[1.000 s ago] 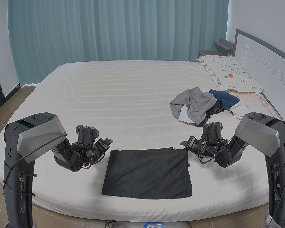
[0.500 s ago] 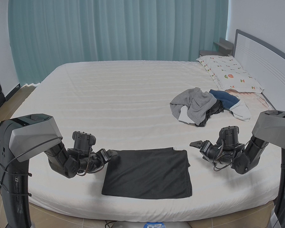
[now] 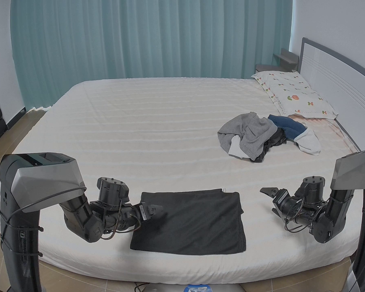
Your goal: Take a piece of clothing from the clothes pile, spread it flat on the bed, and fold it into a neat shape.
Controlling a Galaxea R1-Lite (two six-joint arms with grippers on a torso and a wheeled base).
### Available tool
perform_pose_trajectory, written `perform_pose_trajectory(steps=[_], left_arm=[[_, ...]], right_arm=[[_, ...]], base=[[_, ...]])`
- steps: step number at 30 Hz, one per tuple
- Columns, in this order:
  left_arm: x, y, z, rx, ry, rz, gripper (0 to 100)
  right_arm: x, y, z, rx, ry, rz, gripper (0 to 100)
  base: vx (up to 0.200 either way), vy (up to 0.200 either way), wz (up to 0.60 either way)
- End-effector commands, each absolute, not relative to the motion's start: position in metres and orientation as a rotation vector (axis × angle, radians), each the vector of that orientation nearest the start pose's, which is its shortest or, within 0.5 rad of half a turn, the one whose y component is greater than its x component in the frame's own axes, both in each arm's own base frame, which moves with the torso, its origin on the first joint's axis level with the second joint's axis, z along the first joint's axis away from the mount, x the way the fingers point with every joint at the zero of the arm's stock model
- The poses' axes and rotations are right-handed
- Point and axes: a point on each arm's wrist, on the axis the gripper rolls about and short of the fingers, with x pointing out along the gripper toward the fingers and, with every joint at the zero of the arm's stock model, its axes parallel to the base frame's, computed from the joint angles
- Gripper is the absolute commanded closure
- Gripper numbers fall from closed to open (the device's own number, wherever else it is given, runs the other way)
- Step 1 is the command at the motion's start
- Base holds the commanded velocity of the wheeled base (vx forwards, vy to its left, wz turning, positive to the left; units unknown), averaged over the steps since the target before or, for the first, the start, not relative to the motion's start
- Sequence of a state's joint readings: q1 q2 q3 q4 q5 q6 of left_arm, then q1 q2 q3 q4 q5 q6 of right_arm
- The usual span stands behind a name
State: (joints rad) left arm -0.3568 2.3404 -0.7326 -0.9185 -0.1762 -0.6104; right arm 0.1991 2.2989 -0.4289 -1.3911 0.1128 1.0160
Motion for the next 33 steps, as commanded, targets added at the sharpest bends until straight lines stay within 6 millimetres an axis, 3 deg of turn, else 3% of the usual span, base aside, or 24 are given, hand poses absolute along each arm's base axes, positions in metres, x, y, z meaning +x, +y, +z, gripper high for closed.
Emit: perform_pose_trajectory(steps=[1, 27, 28, 33], left_arm=[[0.3321, -0.1312, -0.0314, -0.504, 0.837, -0.286, 0], [0.3321, -0.13, -0.0366, -0.484, 0.833, -0.238, 0], [0.3321, -0.1299, -0.0371, -0.482, 0.834, -0.236, 100], [0.3322, -0.13, -0.0364, -0.485, 0.831, -0.235, 100]], right_arm=[[0.3031, 0.0634, -0.0286, 0.961, 0.638, 0.009, 0], [0.3016, 0.0662, -0.0315, 0.962, 0.655, 0.018, 0], [0.3019, 0.0662, -0.0315, 0.962, 0.655, 0.018, 0], [0.3016, 0.0662, -0.0315, 0.963, 0.656, 0.019, 0]], base=[[0.0, 0.0, 0.0], [0.0, 0.0, 0.0], [0.0, 0.0, 0.0], [0.0, 0.0, 0.0]])
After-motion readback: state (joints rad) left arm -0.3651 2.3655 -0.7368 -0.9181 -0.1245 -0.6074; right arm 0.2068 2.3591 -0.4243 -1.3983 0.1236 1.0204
